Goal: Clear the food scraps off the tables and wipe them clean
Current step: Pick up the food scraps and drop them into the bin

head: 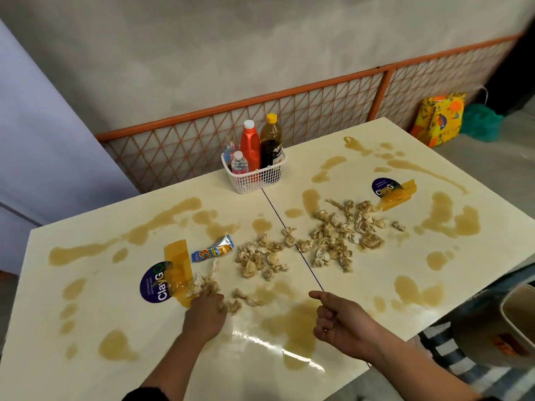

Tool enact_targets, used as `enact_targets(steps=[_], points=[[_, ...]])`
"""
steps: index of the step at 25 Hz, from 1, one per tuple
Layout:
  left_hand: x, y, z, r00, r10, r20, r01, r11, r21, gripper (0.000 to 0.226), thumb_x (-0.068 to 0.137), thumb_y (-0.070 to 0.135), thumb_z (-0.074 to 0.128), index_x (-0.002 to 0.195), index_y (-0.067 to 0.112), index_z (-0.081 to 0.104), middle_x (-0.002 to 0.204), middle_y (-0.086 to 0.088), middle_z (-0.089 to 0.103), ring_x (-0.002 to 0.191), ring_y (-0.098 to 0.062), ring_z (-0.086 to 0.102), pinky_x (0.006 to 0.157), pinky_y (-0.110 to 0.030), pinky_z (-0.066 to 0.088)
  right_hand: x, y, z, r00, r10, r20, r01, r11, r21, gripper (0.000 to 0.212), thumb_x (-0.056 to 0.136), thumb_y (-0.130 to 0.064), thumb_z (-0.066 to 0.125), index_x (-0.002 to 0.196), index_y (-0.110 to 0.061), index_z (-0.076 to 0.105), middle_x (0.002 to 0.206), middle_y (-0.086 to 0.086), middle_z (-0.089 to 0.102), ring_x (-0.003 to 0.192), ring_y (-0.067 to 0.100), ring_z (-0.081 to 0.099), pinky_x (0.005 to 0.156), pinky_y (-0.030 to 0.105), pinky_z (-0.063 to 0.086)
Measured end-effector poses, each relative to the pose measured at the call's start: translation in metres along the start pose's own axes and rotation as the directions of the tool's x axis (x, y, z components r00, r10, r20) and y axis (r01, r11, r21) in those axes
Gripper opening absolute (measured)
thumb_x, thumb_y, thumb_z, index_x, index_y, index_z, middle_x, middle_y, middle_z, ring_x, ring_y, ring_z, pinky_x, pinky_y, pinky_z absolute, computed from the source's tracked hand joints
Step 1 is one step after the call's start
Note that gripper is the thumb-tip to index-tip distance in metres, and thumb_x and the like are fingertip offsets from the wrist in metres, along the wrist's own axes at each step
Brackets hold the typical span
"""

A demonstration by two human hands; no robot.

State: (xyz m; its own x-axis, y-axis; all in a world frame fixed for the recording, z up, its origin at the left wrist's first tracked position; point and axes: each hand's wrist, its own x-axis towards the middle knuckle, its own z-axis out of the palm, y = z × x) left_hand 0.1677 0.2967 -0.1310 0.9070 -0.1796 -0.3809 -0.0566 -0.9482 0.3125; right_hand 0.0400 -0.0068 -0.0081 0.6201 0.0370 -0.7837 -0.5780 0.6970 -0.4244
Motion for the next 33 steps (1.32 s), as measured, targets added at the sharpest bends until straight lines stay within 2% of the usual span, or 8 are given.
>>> enact_targets(steps=[3,10,16,19,23,28,30,33], points=[[0.004,0.001,0.004,0.998,0.007,-0.069,-0.008,1.000,-0.013,0.033,0.087,0.028,0.064,0.113,0.009,0.070,0.119,-0.011,0.066,0.116,-0.029,0.060,0.095,-0.035,0.048,-0.011,-0.013,-0.025,1.000,0.006,0.000,-0.006,1.000,0.004,0.022,0.104,-0.013,0.046,0.122,-0.005,0.057,0.065,0.002,0.027,0.051,0.016,0.026,0.057,0.031,0.033],[-0.026,0.033,-0.021,0.959,-0.130,-0.253,0.079,0.976,-0.205,0.017,0.078,0.006,0.074,0.092,0.016,0.072,0.085,-0.003,0.073,0.087,-0.028,0.069,0.073,-0.035,0.053,-0.029,-0.050,-0.086,1.000,-0.020,0.010,0.019,0.998,0.067,0.021,0.104,-0.014,0.044,0.120,-0.007,0.057,0.065,0.001,0.024,0.052,0.015,0.023,0.057,0.031,0.030],[-0.063,0.082,-0.041,0.856,-0.289,-0.429,0.132,0.924,-0.359,0.021,0.087,0.004,0.070,0.108,0.005,0.072,0.095,-0.017,0.074,0.095,-0.039,0.068,0.083,-0.043,0.049,-0.036,-0.071,-0.126,1.000,0.001,0.027,-0.003,0.997,0.073,0.020,0.103,-0.014,0.047,0.117,-0.005,0.059,0.065,0.001,0.025,0.052,0.017,0.024,0.057,0.031,0.030],[-0.082,0.113,-0.049,0.825,-0.376,-0.422,0.111,0.840,-0.531,0.014,0.094,0.012,0.065,0.105,0.012,0.074,0.099,-0.013,0.073,0.098,-0.035,0.066,0.081,-0.030,0.047,-0.037,-0.080,-0.146,0.999,0.000,0.033,-0.004,0.992,0.124,0.027,0.103,-0.022,0.043,0.105,-0.001,0.060,0.062,0.002,0.030,0.052,0.017,0.027,0.057,0.031,0.032],[-0.097,0.171,-0.054,0.843,-0.516,-0.156,-0.043,0.225,-0.973,0.019,0.100,0.009,0.056,0.115,0.003,0.066,0.117,-0.005,0.065,0.106,-0.022,0.060,0.098,-0.032,0.049,-0.039,-0.099,-0.182,0.994,-0.106,-0.008,0.103,0.947,0.304,0.035,0.095,-0.008,0.035,0.117,0.006,0.058,0.066,0.005,0.035,0.059,0.020,0.031,0.062,0.034,0.032],[-0.103,0.237,-0.036,0.937,-0.347,0.043,-0.074,-0.318,-0.945,0.025,0.099,0.012,0.053,0.091,0.011,0.077,0.112,-0.004,0.065,0.093,-0.014,0.071,0.080,-0.027,0.060,-0.039,-0.118,-0.239,0.986,-0.161,-0.043,0.165,0.902,0.398,0.027,0.104,-0.004,0.040,0.124,0.001,0.058,0.075,0.010,0.051,0.063,0.021,0.052,0.064,0.033,0.052],[-0.107,0.267,-0.027,0.966,-0.245,0.081,-0.041,-0.455,-0.890,0.021,0.071,0.005,0.083,0.090,0.012,0.080,0.099,-0.004,0.071,0.080,-0.010,0.072,0.073,-0.020,0.059,-0.041,-0.123,-0.265,0.981,-0.190,-0.037,0.186,0.870,0.456,0.025,0.107,-0.006,0.038,0.122,-0.001,0.057,0.087,0.016,0.065,0.068,0.023,0.068,0.064,0.034,0.062],[-0.106,0.304,-0.003,0.981,0.019,0.192,0.154,-0.681,-0.716,0.092,0.018,-0.011,0.097,0.104,0.002,0.067,0.074,-0.007,0.065,0.057,-0.009,0.063,0.058,-0.012,0.054,-0.046,-0.129,-0.299,0.972,-0.226,-0.066,0.226,0.821,0.524,0.024,0.109,-0.015,0.038,0.120,-0.001,0.053,0.097,0.019,0.075,0.075,0.019,0.076,0.064,0.032,0.064]])
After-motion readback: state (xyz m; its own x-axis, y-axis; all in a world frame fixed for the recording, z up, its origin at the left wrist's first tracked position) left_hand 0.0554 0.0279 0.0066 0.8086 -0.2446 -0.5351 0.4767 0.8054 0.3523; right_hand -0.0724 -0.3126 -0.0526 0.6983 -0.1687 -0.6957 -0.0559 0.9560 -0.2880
